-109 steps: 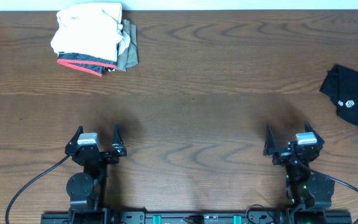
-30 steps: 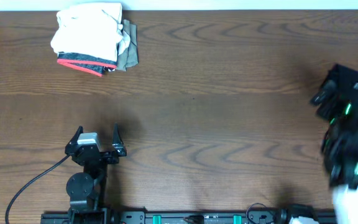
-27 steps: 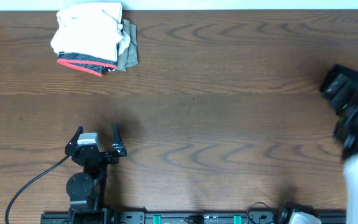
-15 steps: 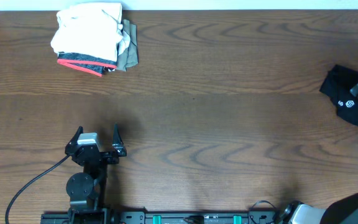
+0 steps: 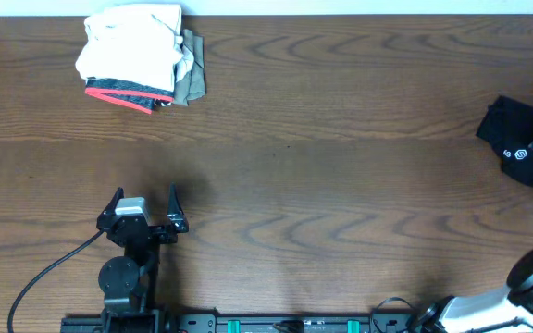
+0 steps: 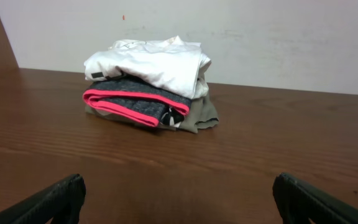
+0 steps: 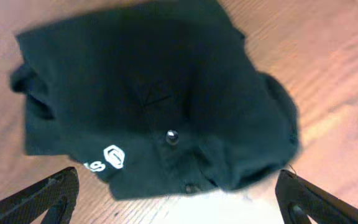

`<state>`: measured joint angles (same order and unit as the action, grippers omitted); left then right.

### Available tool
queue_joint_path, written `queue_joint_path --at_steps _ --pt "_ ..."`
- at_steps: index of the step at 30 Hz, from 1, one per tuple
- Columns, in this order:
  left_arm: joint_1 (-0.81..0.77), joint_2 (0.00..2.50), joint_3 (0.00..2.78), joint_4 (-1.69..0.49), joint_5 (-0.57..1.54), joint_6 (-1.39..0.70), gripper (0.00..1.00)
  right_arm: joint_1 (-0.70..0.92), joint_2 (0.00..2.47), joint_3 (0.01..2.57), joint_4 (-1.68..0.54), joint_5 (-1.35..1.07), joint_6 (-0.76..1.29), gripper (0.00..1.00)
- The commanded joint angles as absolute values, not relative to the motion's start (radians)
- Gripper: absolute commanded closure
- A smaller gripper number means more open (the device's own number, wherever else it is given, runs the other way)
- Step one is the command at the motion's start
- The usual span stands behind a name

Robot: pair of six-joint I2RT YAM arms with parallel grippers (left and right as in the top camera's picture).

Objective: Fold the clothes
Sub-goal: 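Reach the right gripper to the black shirt at the right edge, then grasp the black shirt with the right gripper and lift it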

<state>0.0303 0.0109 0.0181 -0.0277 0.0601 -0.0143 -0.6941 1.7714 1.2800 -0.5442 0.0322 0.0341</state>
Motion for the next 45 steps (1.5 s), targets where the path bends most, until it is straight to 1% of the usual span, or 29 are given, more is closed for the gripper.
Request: queue_joint_path --at_steps 1,5,7,9,12,13,14,17,19,20,21,22,23,24,27,30,32,33,39,45 --pt "0.033 0.006 0.004 -0.067 0.062 -0.012 0.02 -0.7 1.818 1.295 -0.515 0.018 -0.042 0.03" --pt "0.033 0.006 0.004 -0.067 0.063 -0.012 0.02 -0.7 1.869 1.295 -0.471 0.018 -0.05 0.06" --pt "0.033 0.006 0.004 -0.067 0.063 -0.012 0.02 -0.7 1.89 1.295 -0.453 0.018 -0.07 0.09" --pt "0.033 0.006 0.004 -0.067 0.062 -0.012 0.02 -0.7 1.911 1.295 -0.442 0.015 -0.086 0.13" --pt "0.033 0.006 0.004 -0.067 0.062 -0.012 0.02 -0.7 1.943 1.295 -0.434 0.006 -0.092 0.25" --pt "0.033 0.006 0.004 -0.067 0.063 -0.012 0.02 -0.7 1.951 1.295 -0.434 0.006 -0.092 0.27" --pt "0.033 0.006 0.004 -0.067 0.062 -0.012 0.02 -0.7 1.961 1.295 -0.433 0.0 -0.092 0.27" --pt "0.033 0.006 0.004 -0.067 0.062 -0.012 0.02 -0.7 1.995 1.295 -0.434 -0.005 -0.092 0.17" --pt "0.033 0.006 0.004 -0.067 0.062 -0.012 0.02 -0.7 2.011 1.295 -0.435 -0.005 -0.095 0.19" --pt "0.033 0.006 0.004 -0.067 0.062 -0.012 0.02 -0.7 2.015 1.295 -0.437 -0.005 -0.095 0.22" --pt "0.033 0.006 0.004 -0.067 0.063 -0.012 0.02 -0.7 2.015 1.295 -0.439 -0.005 -0.095 0.3" --pt "0.033 0.006 0.004 -0.067 0.062 -0.012 0.02 -0.7 2.014 1.295 -0.438 -0.005 -0.095 0.41" --pt "0.033 0.006 0.004 -0.067 0.062 -0.012 0.02 -0.7 2.009 1.296 -0.438 -0.005 -0.095 0.5" --pt "0.033 0.006 0.004 -0.067 0.062 -0.012 0.02 -0.7 2.003 1.298 -0.439 -0.005 -0.095 0.57" --pt "0.033 0.006 0.004 -0.067 0.062 -0.012 0.02 -0.699 1.974 1.318 -0.461 -0.005 -0.091 0.68" --pt "0.033 0.006 0.004 -0.067 0.062 -0.012 0.02 -0.699 1.917 1.335 -0.477 -0.005 -0.059 0.86" --pt "0.033 0.006 0.004 -0.067 0.062 -0.012 0.02 -0.699 1.864 1.336 -0.475 -0.006 -0.003 0.93" --pt "0.033 0.006 0.004 -0.067 0.063 -0.012 0.02 -0.699 1.84 1.336 -0.474 -0.01 0.02 0.96" --pt "0.033 0.006 0.004 -0.067 0.062 -0.012 0.02 -0.699 1.666 1.336 -0.476 -0.09 0.136 0.99" --pt "0.033 0.006 0.004 -0.067 0.062 -0.012 0.02 -0.685 1.496 1.336 -0.426 -0.345 0.274 0.99"
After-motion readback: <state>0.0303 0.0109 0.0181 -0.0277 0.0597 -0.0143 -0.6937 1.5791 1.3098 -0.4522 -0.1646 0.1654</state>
